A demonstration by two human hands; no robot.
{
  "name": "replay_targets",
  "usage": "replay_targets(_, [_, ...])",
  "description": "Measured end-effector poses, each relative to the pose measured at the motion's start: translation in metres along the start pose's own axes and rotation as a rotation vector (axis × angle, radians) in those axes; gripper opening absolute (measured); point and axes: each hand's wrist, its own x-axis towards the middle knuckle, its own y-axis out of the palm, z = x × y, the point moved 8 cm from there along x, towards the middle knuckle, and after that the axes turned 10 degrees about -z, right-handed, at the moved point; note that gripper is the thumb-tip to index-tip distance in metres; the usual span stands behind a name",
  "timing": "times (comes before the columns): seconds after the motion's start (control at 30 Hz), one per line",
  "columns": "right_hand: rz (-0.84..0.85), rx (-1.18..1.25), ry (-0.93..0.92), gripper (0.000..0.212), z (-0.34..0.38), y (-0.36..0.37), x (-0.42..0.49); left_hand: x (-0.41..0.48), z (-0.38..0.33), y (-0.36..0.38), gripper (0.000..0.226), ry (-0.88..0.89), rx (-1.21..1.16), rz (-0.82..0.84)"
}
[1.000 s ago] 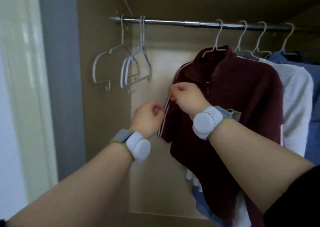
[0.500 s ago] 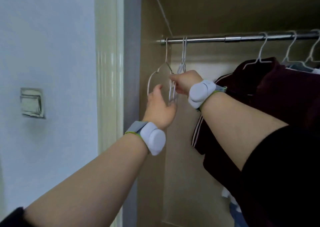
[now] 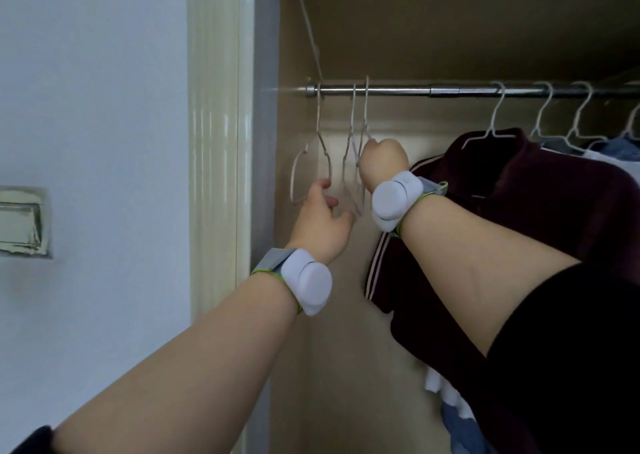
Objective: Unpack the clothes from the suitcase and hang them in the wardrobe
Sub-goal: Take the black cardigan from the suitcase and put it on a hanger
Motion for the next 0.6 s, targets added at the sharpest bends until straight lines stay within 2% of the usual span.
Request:
replay_targets(0.07, [-0.015, 0.063, 0.043, 0.041, -0.006, -0.003, -0.001, -0.002, -0.005, -0.004, 0.056, 0.02, 0.008, -0.033])
replay_targets(0.23, [-0.006, -0.021, -0.03, 0.039, -0.022, -0.032, 0.008, -0.012, -0.037, -0.007, 0.046, 0.168, 0.078, -0.147])
replay_targets(0.27, [0.004, -0.01, 0.001, 0.037, -0.025, -0.037, 0.012, -0.015, -0.044, -0.004, 0.045, 0.182, 0.095, -0.152])
replay_targets(0.47, [0.053, 0.048, -0.113, 0.025, -0.013, -0.08, 0.013, -0.03, -0.078, 0.013, 0.042, 0.168, 0.108, -0.221])
replay_targets(0.6, [0.136, 0.011, -0.168, 0.035, -0.029, -0.112, -0.014, -0.053, -0.09, 0.032, 0.039, 0.155, 0.116, -0.253])
